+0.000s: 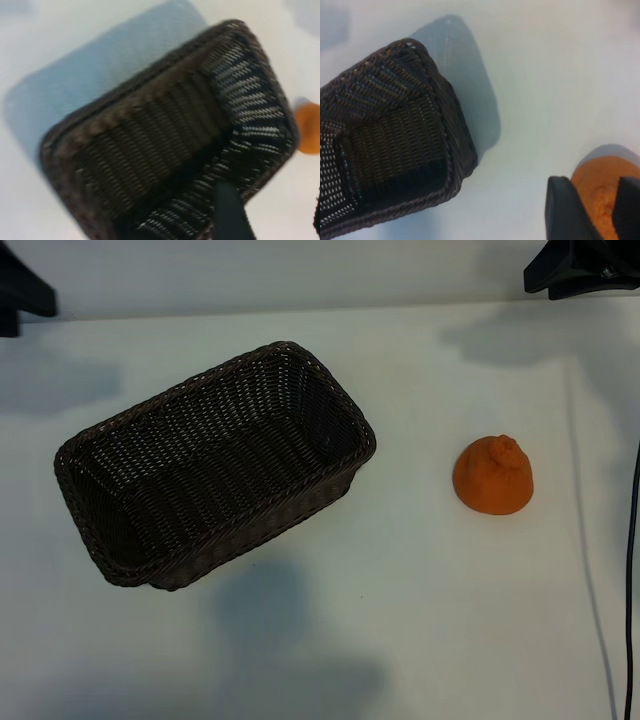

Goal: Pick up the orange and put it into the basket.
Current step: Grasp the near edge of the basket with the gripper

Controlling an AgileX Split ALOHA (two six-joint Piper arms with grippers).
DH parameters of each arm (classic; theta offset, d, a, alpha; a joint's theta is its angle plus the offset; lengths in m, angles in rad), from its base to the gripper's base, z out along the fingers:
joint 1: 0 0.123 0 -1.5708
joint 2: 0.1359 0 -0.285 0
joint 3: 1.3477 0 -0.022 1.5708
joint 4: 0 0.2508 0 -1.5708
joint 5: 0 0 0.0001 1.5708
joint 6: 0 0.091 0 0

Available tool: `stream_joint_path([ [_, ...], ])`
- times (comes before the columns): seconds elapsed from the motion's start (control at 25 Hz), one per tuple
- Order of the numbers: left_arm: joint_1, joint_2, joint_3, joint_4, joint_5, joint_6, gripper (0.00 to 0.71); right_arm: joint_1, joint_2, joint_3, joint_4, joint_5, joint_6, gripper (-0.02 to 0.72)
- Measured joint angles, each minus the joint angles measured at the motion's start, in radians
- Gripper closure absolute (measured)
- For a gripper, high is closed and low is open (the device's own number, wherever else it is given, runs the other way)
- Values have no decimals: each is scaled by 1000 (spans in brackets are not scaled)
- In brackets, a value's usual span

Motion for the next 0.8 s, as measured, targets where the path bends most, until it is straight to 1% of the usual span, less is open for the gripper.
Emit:
stream_joint_path([
  [0.12, 0, -30, 38, 57, 0, -61, 265, 0, 0, 0, -2, 0, 0, 426],
  [0.32, 0, -33, 213, 96, 0, -87, 265, 0, 0, 0, -3, 0, 0, 426],
  [0.48, 0, -33, 311, 152, 0, -130, 265, 0, 0, 0, -3, 0, 0, 426],
  [0.6, 0, -33, 359, 217, 0, -187, 265, 0, 0, 0, -4, 1, 0, 426],
  [0.68, 0, -33, 369, 258, -1, -218, 265, 0, 0, 0, -4, 2, 0, 426],
  [0.8, 1, -34, 370, 283, -2, -255, 265, 0, 0, 0, -4, 2, 0, 425],
])
